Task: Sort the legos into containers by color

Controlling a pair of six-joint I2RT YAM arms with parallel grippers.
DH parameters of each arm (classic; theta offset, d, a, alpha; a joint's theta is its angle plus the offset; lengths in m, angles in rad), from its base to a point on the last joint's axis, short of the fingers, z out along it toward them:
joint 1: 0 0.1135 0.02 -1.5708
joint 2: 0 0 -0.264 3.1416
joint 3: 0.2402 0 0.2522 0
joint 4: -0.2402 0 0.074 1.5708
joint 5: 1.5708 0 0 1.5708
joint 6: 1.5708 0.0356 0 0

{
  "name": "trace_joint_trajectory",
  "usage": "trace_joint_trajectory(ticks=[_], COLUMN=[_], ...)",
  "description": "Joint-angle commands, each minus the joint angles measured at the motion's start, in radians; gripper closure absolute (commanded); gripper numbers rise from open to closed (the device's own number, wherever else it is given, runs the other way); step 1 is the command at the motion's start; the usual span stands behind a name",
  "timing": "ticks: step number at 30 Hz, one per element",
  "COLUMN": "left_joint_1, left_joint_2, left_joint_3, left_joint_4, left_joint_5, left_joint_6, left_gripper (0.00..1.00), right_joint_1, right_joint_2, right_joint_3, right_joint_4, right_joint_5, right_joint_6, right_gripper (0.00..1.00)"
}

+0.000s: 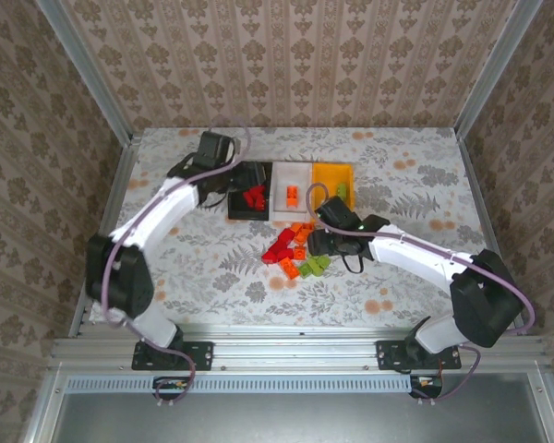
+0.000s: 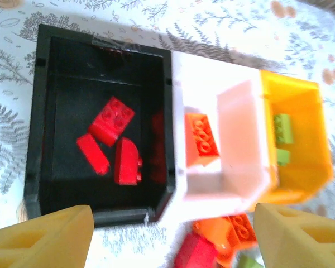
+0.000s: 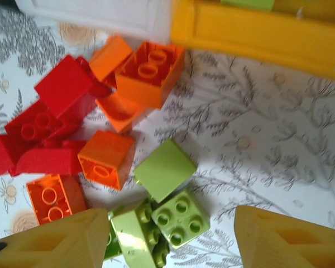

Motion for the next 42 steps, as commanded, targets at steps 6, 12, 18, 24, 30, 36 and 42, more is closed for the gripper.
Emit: trace_joint_trajectory(ticks=[6,12,18,24,30,36,42], left_joint_1=[-0.108,-0.152,-0.161,-0.162,-0.162,-0.162,-0.162], left_joint_2=[-0.324,-0.462,-0.505,-0.550,-0.577,-0.582,-0.571], left_joint_3=[-0.494,-0.669,-0.668,-0.700,-0.716,-0.713,-0.710], left_joint_4=[0.134,0.169,0.126,0.108,0.096,0.093,0.093], left_joint_5=[-0.014,-0.041,-0.064,-0.077,-0.082,-0.082,-0.086], left_joint_6=[-0.164,-0.247,-0.237,-0.247,-0.249,-0.244,-0.235], left_gripper=[0.23,0.23,0.23,0.23,0.23,0.23,0.23], right_joint_1=[0.100,0.107,0.115,0.123,0.140,0.144,0.143], right_joint_2=[0.026,0.079,0.117,0.129,0.151,0.177,0.202], right_joint_3=[-0.058,-0.061,-0.054,-0.053,-0.020,0.008,0.042], right_joint_4=[-0.038,-0.010,-0.008,-0.010,-0.023,-0.043,-0.059], right_joint_5=[-0.038,-0.050,-0.038,-0.030,-0.030,-0.001,0.021], right_joint_6=[0.076,0.076,0.070,0.071,0.067,0.049,0.030], right_gripper=[0.55,0.55,0.58,0.63,0.66,0.64,0.69])
